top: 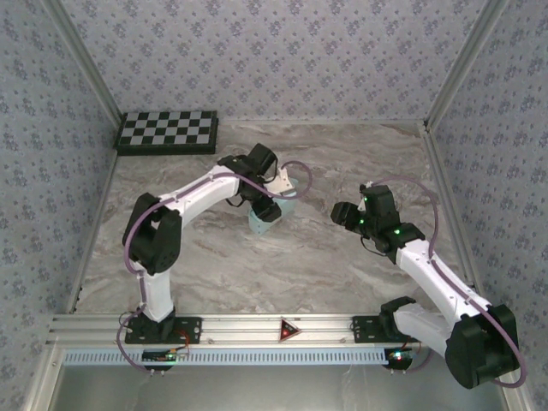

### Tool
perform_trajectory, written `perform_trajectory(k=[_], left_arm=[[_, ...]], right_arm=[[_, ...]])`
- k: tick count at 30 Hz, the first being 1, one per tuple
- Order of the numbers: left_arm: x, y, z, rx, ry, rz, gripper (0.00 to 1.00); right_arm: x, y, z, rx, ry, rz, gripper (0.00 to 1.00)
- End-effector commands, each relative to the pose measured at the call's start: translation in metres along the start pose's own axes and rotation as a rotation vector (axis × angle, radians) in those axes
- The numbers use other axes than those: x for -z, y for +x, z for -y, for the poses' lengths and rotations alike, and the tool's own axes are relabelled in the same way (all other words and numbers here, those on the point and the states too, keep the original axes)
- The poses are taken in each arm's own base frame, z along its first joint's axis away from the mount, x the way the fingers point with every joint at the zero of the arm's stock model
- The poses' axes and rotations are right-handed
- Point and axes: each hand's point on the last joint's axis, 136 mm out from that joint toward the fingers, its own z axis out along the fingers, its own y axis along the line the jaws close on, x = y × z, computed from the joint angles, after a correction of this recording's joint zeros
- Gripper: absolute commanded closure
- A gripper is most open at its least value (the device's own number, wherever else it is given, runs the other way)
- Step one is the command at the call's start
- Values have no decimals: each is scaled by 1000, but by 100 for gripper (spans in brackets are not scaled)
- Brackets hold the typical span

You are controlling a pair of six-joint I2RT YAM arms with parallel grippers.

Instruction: Fold the paper box

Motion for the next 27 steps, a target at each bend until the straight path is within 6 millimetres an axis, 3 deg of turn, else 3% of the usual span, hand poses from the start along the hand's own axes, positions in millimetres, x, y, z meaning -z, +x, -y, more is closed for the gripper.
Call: perform_trajectory(k=[1,6,15,24,27], left_arm=[[13,-5,-2,-106,41,35,37],[9,-5,-14,-119,36,30,37],[8,-5,6,-347,148,91,42],[1,-12,7,-457,209,130,47],[5,-14,20,-504,281,170,48]], right_arm=[[1,4,6,8,13,-3,47],[3,3,8,5,16,3,47],[7,4,11,-1,20,8,47],[11,4,12,-3,19,16,47],[12,5,12,-4,19,17,47]])
